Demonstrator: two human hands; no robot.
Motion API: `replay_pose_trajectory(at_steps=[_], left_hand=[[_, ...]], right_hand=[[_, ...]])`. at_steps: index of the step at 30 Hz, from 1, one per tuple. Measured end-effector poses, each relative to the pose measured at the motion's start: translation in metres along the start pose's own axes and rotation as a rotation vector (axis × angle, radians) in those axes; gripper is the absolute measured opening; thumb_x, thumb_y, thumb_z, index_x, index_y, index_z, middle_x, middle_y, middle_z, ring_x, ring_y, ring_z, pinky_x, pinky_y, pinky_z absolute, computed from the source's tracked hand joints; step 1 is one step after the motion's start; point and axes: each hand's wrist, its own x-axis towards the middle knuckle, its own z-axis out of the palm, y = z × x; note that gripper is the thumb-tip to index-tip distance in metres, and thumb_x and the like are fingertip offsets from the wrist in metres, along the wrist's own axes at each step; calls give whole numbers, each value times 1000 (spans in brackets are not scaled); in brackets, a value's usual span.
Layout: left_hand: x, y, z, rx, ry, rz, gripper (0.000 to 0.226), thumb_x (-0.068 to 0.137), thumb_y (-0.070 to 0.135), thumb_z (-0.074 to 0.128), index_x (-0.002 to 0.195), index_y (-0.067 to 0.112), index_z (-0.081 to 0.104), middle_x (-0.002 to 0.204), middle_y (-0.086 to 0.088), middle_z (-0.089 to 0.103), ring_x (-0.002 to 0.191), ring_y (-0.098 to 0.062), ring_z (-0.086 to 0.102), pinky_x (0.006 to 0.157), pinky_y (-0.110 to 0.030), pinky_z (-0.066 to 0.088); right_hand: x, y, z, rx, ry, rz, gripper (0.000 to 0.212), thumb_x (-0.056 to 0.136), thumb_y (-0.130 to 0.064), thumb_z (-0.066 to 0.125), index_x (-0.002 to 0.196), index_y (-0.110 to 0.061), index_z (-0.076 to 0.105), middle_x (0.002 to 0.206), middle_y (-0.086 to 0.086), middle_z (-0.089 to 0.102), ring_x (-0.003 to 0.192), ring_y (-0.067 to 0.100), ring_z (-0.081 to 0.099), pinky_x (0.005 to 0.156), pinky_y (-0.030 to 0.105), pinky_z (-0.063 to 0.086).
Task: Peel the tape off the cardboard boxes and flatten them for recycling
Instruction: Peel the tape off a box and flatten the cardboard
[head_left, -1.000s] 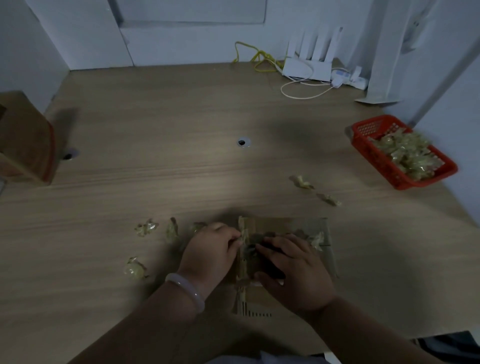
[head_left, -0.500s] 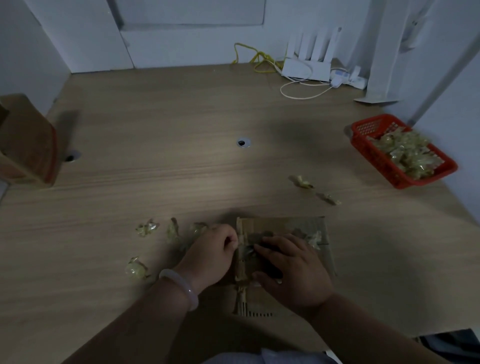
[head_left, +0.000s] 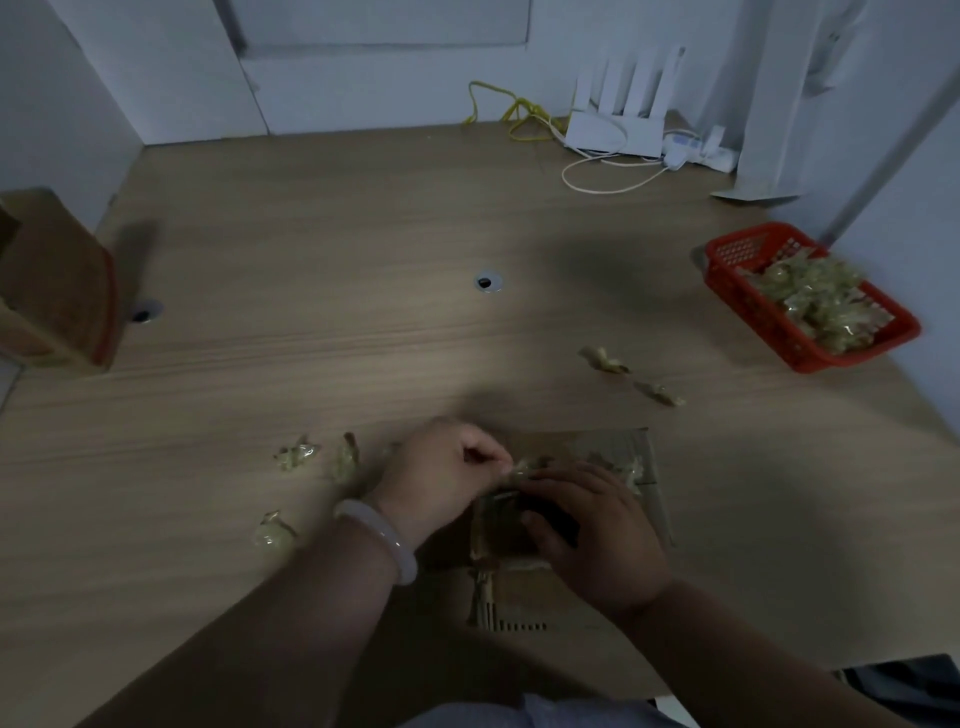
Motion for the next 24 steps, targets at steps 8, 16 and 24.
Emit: replay_pose_trajectory(at_steps=[8, 16, 24], left_hand=[[-13, -12, 26, 509, 146, 306, 21, 82, 29, 63, 102, 27, 71, 100, 4, 59, 94, -19, 55, 80, -34, 46], [-17, -32, 15, -243, -44, 33, 35, 81, 25, 74, 104, 43, 55, 101, 17, 61, 83, 3, 54, 76, -12, 44], [-29, -55, 28, -549, 108, -352, 21, 92, 29, 59, 108, 42, 62, 114, 10, 64, 98, -3, 62, 88, -27, 49]], right_hand=[[-6, 4, 2, -48, -25, -69, 40, 85, -26, 65, 123, -14, 64, 118, 5, 65, 112, 24, 59, 100, 35, 45], [-4, 4, 4, -158, -36, -82, 33, 89, -24, 63, 117, -8, 69, 127, 13, 61, 114, 33, 58, 99, 42, 48], [6, -3, 1, -17, -51, 126, 23, 89, -26, 67, 109, -17, 74, 122, 4, 64, 116, 25, 55, 106, 31, 37]])
